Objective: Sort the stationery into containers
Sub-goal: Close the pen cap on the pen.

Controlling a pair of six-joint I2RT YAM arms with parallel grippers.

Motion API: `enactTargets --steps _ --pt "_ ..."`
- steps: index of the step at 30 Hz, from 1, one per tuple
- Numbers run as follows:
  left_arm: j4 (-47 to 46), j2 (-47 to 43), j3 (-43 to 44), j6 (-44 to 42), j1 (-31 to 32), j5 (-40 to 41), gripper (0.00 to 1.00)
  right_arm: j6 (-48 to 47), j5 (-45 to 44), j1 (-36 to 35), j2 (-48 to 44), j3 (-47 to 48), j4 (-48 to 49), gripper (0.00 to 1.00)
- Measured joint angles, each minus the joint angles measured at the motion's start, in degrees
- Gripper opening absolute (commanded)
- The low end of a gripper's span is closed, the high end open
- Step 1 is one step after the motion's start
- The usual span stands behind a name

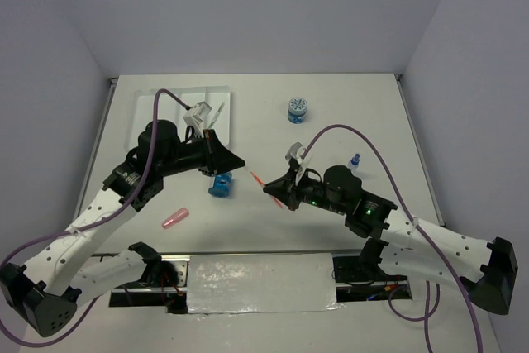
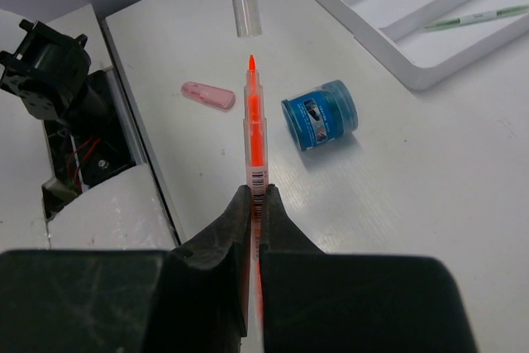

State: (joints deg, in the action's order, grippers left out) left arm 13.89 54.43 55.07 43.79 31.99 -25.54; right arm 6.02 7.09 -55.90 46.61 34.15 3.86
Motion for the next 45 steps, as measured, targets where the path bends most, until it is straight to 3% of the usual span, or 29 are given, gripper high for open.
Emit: enactTargets --steps 25,45 --pt "-4.15 -1.03 -3.34 1.44 0.00 -2.93 0.00 -0.17 -0.22 0.00 2.45 0.02 0.04 0.00" --pt "-3.23 -0.94 -3.34 1.20 0.00 -0.31 0.00 -0.17 0.20 0.00 0.79 0.02 0.39 0.00"
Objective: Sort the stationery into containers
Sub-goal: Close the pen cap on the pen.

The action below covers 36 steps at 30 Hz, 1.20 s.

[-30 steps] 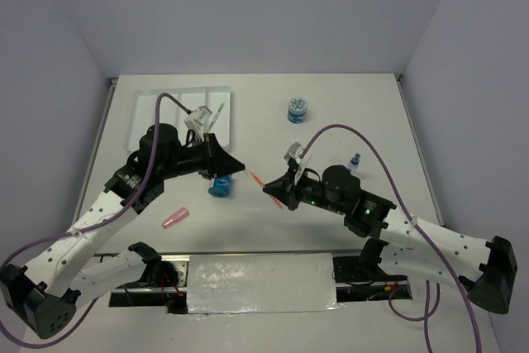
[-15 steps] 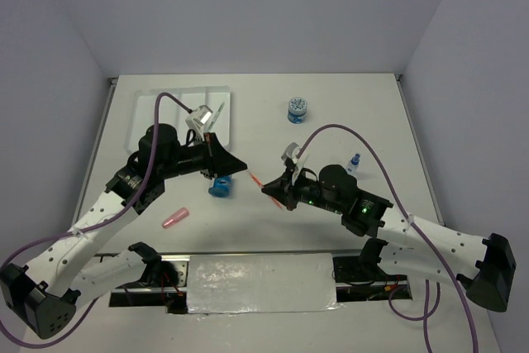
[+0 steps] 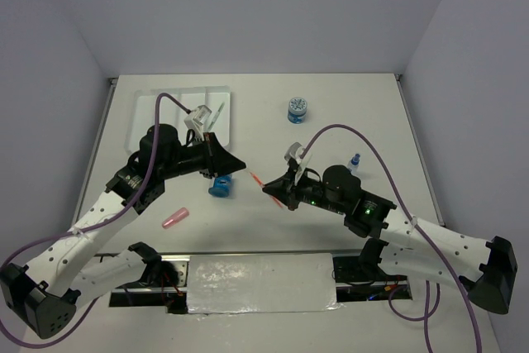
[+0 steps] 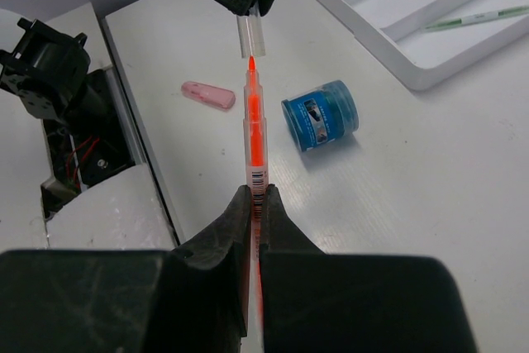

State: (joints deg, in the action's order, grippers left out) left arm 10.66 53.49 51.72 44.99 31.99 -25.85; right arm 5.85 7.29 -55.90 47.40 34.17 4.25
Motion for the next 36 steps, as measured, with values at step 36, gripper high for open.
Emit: enactTargets --steps 36 --pt "-1.90 0.44 -1.64 -3.23 -0.66 0.07 0.00 -2.51 -0.26 -0.02 9.60 9.70 -4.79 0.00"
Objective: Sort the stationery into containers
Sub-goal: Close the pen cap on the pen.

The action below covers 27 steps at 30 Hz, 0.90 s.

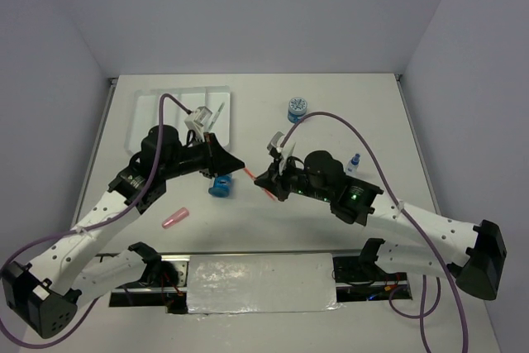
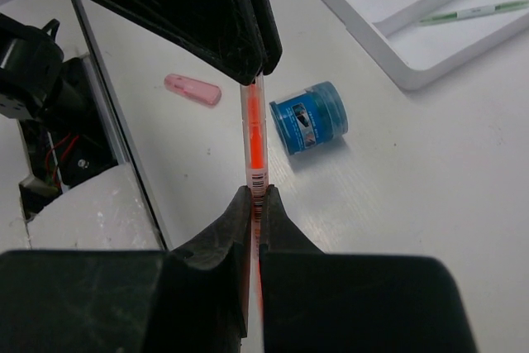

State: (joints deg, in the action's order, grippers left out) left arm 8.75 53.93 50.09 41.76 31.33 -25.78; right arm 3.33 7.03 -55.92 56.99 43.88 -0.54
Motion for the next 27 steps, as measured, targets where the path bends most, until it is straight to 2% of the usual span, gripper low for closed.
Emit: enactTargets --steps 14,27 --pt "-4.55 -0.57 -1.68 -1.27 -0.48 2.54 0.00 0.22 -2.60 0.09 5.05 5.46 -2.71 0.00" --pt "-12.39 -1.88 -4.33 -1.25 -0.61 7.32 0.00 0.17 -2.54 1.99 10.62 15.91 -10.03 0.00"
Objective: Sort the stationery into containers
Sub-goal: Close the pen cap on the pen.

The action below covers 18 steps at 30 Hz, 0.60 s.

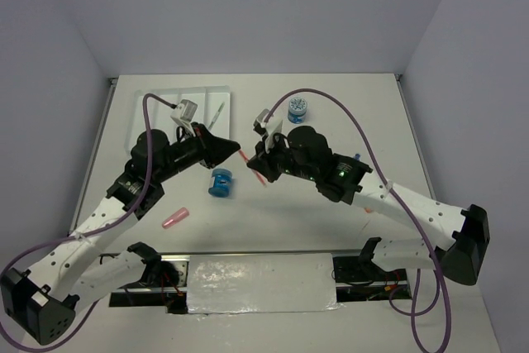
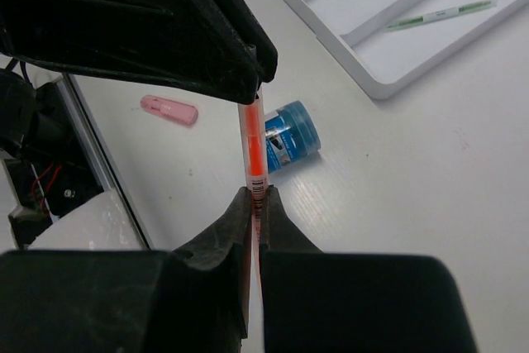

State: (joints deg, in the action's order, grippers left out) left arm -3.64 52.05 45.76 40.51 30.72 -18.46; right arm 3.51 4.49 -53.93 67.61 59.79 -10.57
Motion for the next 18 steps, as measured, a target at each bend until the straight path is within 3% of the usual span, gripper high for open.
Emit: enactTargets --steps 8,10,12,13,15,16,18 --pt "2.75 -0.96 1.79 -1.03 0.48 2.38 0.00 1.36 2.45 0.35 0.31 -0.79 2.84 0.00" --pt "5.99 -1.11 3.58 -1.77 0.76 3.41 0.07 1.95 3.06 0.35 -0.20 -2.97 6.25 0.00" --pt "8.70 -1.20 5.05 -2.71 1.18 4.11 0.24 2.21 3.48 0.26 -0.57 -4.35 8.07 0.00" --pt "10.03 -1.29 5.68 -2.95 1.40 4.55 0.40 2.29 3.54 0.13 -0.72 -4.85 8.83 0.00" --pt "12.79 -1.73 6.97 -3.21 1.77 4.96 0.59 2.51 3.69 -0.37 -1.05 -5.95 11.34 0.00" --pt "14.53 -2.01 7.58 -3.52 2.19 5.01 0.78 2.62 3.67 -0.59 -1.14 -6.21 13.14 0.00" --pt "17.88 -2.69 8.85 -4.17 3.10 5.42 0.99 2.97 3.65 -0.81 -1.60 -6.62 16.70 0.00"
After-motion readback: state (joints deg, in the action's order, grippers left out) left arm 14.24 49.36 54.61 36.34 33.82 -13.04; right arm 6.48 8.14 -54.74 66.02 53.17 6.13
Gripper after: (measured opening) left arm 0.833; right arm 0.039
